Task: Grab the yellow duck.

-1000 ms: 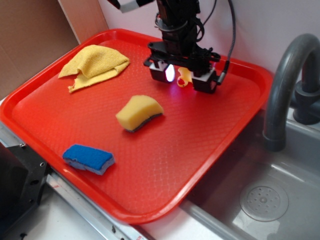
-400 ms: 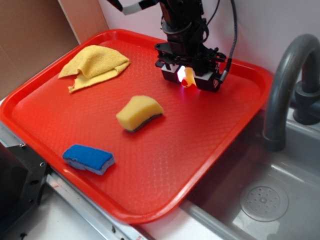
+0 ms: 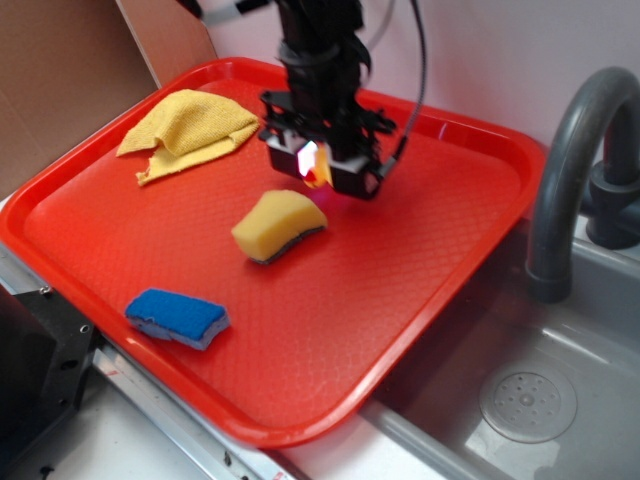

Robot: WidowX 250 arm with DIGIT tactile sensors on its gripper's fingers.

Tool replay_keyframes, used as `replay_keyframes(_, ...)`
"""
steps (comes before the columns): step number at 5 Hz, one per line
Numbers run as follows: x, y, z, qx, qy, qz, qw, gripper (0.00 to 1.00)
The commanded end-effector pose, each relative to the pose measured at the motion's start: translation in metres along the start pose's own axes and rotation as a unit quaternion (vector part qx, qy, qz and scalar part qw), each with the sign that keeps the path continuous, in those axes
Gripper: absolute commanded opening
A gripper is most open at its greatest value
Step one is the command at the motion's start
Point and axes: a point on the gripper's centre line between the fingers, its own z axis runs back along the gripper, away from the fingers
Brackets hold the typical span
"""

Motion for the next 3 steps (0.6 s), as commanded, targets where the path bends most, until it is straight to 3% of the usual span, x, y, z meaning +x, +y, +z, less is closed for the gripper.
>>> replay_keyframes(1, -0.061, 0.027, 0.115, -0.022, -0.093, 0.062, 0.994, 0.00)
replay_keyframes(2, -0.102, 0.048, 0.160, -0.041, -0.125, 0.102, 0.986, 0.00)
replay_keyframes(3, -0.109, 0.066, 0.191, -0.050, -0.098, 0.127, 0.986, 0.00)
